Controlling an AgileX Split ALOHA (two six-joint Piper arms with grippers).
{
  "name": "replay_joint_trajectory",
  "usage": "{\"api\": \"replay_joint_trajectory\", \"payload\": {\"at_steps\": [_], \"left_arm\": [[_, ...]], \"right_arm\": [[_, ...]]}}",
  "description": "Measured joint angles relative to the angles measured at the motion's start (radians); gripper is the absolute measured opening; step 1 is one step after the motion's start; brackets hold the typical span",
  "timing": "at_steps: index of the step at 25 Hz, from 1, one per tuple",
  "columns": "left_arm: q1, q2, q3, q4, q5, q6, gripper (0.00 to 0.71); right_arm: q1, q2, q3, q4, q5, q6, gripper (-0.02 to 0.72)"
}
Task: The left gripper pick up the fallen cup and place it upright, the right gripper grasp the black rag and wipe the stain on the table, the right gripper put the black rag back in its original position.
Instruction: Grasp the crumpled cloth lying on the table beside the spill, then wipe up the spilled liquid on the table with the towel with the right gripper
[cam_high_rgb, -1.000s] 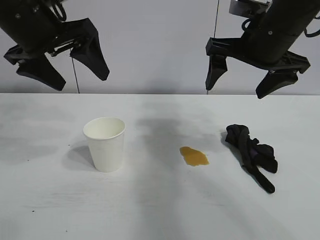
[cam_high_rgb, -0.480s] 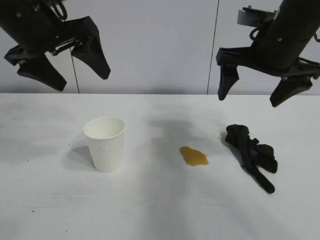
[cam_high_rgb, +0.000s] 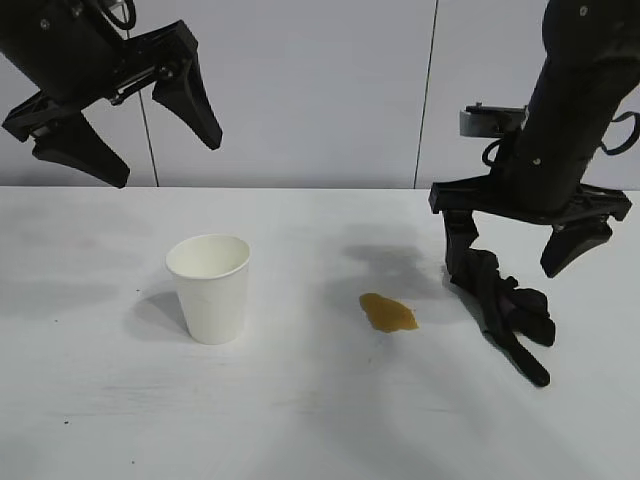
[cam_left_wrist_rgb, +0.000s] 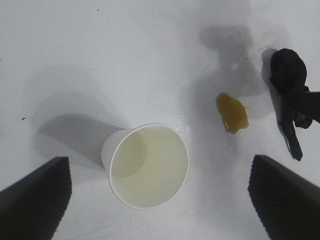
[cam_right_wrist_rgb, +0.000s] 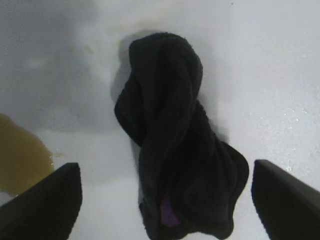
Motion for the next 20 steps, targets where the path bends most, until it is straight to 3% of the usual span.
{"api": "replay_joint_trajectory", "payload": {"at_steps": [2,7,8,11,17,20], "left_arm": [[0.000,0.000,0.000,0.000,-0.002,-0.001,0.694],[0.000,0.000,0.000,0.000,-0.002,-0.002,0.694],[0.000,0.000,0.000,0.000,-0.002,-0.002,0.694],[0.000,0.000,0.000,0.000,-0.002,-0.002,0.694],[0.000,0.000,0.000,0.000,-0.002,-0.002,0.694],[0.000,0.000,0.000,-0.001,-0.002,-0.002,0.694]], "right_arm": [[0.000,0.030,0.000,-0.006,-0.011,0.010,0.491],[0.000,0.080,-0.007,-0.045,-0.022,0.049,0.148],[0.000,0.081,-0.009,-0.047,-0.023,0.053,0.109],[0.000,0.069,-0.008,-0.029,-0.025,0.056,0.103],[0.047,-0.043,-0.002,0.141,-0.023,-0.011,0.103],[0.113,-0.068,-0.002,0.185,-0.034,-0.024,0.103]]}}
